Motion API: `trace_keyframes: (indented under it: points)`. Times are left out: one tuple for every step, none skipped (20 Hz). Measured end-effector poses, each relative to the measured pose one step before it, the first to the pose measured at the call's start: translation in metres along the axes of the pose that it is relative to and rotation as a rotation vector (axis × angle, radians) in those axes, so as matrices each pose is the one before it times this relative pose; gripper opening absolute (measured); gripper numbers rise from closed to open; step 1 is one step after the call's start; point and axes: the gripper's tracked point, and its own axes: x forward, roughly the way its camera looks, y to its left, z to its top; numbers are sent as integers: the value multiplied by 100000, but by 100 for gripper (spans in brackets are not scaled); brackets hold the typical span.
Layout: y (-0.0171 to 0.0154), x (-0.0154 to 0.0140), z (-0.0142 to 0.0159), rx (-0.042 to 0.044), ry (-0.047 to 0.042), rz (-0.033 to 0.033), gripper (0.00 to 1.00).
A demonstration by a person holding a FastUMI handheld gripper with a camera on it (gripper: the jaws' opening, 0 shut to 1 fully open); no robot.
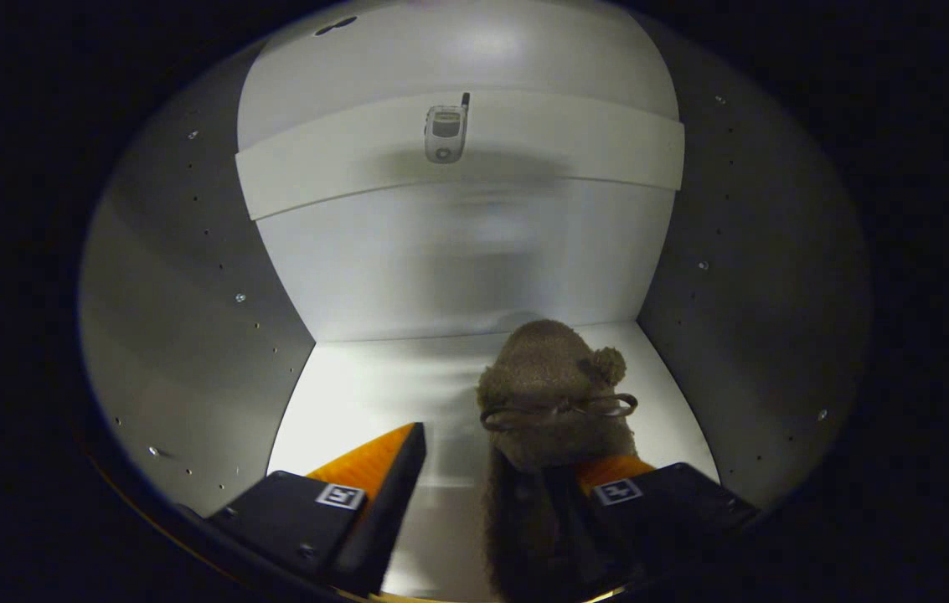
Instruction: Open the shoe cabinet door, grab the shoes and put them into the shoe cabinet, then close the shoe cabinet door.
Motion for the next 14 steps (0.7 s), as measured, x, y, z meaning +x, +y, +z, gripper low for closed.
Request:
trace_keyframes:
  points:
    - [-3, -604, -29, -100, -860, -364, 90]
    - [-71, -553, -21, 320, -1028, -560, 90]
    - [-112, -703, -9, 164, -967, -463, 91]
    - [-139, -793, 79, -123, -1324, -549, 91]
    - [-158, -956, 211, -336, -1809, -602, 92]
    - [17, -1030, 272, -186, -1954, -230, 93]
    - [95, -1168, 327, -187, -2085, 385, 94]
    - [50, -1343, 359, -231, -2028, 152, 94]
    - [100, -1469, 285, -237, -1825, 153, 93]
    - [201, -1452, 208, -357, -1531, 86, 94]
    - [207, -1676, 215, -326, -1809, 197, 94]
    - [162, -1890, 150, -278, -1876, 172, 94]
    - [121, -1883, 224, 221, -2423, 121, 94]
    - [98, -1514, 255, 478, -2296, 396, 94]
